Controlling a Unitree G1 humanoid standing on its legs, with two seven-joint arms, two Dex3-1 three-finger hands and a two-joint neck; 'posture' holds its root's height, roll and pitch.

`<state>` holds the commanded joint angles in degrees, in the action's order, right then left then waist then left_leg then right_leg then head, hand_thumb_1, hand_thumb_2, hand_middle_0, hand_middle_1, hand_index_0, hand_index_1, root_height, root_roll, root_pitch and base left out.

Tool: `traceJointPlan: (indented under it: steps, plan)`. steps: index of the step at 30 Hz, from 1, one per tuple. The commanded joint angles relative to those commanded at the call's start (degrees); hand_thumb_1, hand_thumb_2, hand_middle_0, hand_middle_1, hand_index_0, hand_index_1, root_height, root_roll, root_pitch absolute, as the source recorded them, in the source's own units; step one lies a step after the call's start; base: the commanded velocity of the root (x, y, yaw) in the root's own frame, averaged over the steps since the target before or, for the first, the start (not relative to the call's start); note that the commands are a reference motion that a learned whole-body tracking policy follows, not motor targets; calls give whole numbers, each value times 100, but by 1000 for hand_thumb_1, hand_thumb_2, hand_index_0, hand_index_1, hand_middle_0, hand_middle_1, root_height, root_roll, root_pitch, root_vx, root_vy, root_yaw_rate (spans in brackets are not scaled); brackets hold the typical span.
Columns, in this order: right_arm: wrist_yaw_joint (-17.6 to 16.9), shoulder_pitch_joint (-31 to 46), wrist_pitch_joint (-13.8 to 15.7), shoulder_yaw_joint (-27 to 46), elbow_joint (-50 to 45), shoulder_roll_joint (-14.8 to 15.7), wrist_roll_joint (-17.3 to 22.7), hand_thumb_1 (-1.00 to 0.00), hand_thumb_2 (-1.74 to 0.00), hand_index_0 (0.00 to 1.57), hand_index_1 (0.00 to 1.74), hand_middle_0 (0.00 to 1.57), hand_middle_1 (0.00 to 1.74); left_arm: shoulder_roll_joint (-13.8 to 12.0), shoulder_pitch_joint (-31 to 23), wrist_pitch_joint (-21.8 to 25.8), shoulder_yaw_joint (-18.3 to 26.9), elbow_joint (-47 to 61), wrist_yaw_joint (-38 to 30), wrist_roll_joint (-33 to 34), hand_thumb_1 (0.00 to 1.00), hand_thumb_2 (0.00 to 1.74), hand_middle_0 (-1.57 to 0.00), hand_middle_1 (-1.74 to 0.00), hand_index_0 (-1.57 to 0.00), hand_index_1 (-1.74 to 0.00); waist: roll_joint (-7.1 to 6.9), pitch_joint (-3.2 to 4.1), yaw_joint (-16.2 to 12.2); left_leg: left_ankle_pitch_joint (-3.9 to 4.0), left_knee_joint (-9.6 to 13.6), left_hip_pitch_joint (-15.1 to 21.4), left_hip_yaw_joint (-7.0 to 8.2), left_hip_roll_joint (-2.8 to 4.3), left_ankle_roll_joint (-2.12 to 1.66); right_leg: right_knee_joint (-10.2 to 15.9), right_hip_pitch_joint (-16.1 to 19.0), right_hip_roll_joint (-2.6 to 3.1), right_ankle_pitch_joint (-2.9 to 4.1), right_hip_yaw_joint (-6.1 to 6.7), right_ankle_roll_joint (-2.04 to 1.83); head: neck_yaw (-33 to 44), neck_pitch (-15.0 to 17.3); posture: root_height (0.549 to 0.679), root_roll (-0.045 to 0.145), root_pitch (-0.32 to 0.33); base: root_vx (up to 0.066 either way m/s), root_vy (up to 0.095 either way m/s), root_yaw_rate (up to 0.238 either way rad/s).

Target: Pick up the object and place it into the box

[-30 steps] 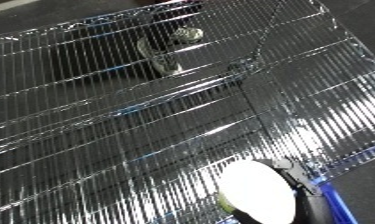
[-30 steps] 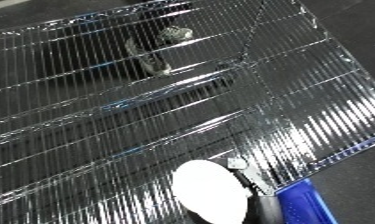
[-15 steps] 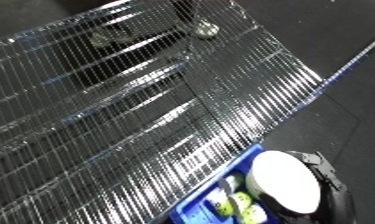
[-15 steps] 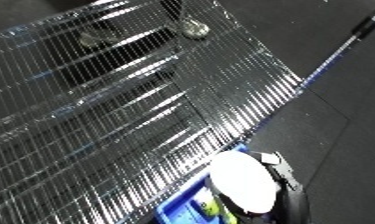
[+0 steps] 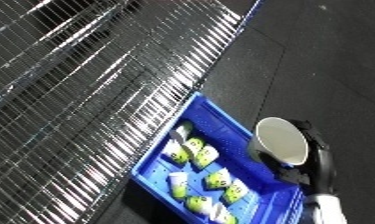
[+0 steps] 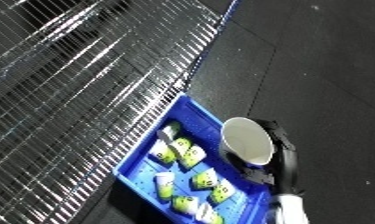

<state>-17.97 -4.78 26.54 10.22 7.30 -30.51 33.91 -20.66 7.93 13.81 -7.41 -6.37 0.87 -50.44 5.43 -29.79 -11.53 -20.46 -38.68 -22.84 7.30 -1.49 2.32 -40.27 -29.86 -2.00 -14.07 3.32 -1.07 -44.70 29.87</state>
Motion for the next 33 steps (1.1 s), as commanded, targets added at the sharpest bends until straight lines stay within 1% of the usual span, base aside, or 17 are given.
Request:
traceJointPlan:
  steps: [4,9,16,20,23,29,31,33]
  plan:
    - [18,-22,65,1,138,-29,73,-250,-435,393,435,393,435,-5,24,-16,-17,-13,12,-25,1000,1740,-1570,-1740,-1570,-1740,61,0,-10,-5,22,21,11,-37,8,12,-8,7,-4,26,7,-69,1,647,87,92,-6,8,3]
    - [-1,-69,59,-29,191,-43,52,0,0,0,0,0,0,16,51,-17,-40,-24,20,-47,1000,1740,-1570,-1740,-1570,-1740,109,0,-17,25,50,0,-1,-65,-1,10,-52,31,-3,50,22,-45,-24,647,91,97,-10,2,5]
    - [-24,-90,25,-47,205,-36,86,0,0,0,0,0,0,69,98,24,-73,-55,-24,-31,1000,1740,-1570,-1740,-1570,-1740,137,0,-27,89,119,-7,-17,-78,-23,16,-87,51,-5,46,37,15,-66,647,95,102,-13,-4,6]
    - [194,-60,0,-46,178,-10,233,0,0,0,0,0,0,86,103,38,-60,-84,-14,-38,1000,1740,-1570,-1740,-1570,-1740,135,0,-32,128,112,-27,-28,-70,-39,-5,-104,52,-10,35,45,117,-56,646,97,102,-6,-4,7]
    - [341,-27,-6,-64,126,7,230,0,0,0,0,0,0,98,95,51,-57,-85,-23,-51,1000,1740,-1570,-1740,-1570,-1740,114,0,-20,155,95,-43,-42,-57,-53,-20,-104,49,-18,19,52,217,-39,646,98,100,0,-8,29]
    - [443,-139,-24,-144,-236,22,67,0,0,0,0,0,0,100,72,49,-88,-27,-86,-64,1000,1740,-1570,-1740,-1570,-1740,33,0,90,212,104,-80,-128,-47,-71,-24,-68,57,-38,-45,72,595,-5,646,96,96,5,-32,79]
    - [472,-226,-112,-220,-453,55,-60,0,0,0,0,0,0,96,77,47,-112,11,-145,-48,1000,1740,-1570,-1740,-1570,-1740,-5,0,152,242,127,-95,-173,-50,-76,-9,-53,61,-39,-77,76,759,-64,646,95,95,6,-57,131]
    - [500,-342,-261,-319,-678,70,-245,0,0,0,0,0,0,82,84,37,-112,47,-190,-29,1000,1740,-1570,-1740,-1570,-1740,-49,0,221,272,154,-104,-217,-48,-82,2,-36,61,-42,-114,82,900,-86,646,93,95,2,-61,145]
